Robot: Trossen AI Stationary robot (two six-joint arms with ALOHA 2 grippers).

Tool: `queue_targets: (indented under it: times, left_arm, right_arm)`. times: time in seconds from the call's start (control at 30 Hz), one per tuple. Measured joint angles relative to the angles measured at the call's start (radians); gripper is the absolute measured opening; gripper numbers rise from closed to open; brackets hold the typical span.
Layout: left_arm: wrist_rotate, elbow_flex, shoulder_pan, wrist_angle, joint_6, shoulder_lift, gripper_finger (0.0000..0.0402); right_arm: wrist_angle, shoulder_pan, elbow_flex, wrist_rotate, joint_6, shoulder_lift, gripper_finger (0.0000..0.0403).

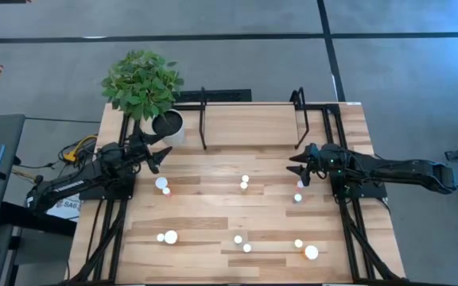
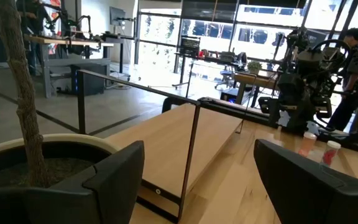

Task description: Pick and place medicine bottles onto shelf by color

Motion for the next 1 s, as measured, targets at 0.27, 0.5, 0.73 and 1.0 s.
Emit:
queue_targets:
  times: [0.27,0.5,0.73,1.0]
  left_arm:
    - [0.000,0.000,0.000,0.000,0.000,0.000,0.0291]
    - [0.000,0.000,0.000,0.000,0.000,0.000,0.0291]
    - [0.000,0.000,0.000,0.000,0.000,0.000,0.0291]
    - [-0.056,0.000,0.000,0.008,0.133,0.000,0.0291]
  right_arm:
    - [0.000,0.000,0.000,0.000,0.000,0.000,0.0249]
    - [0.000,0.000,0.000,0.000,0.000,0.000,0.0249]
    - [0.000,0.000,0.000,0.000,0.000,0.000,0.0249]
    - [0.000,0.000,0.000,0.000,0.000,0.000,0.0249]
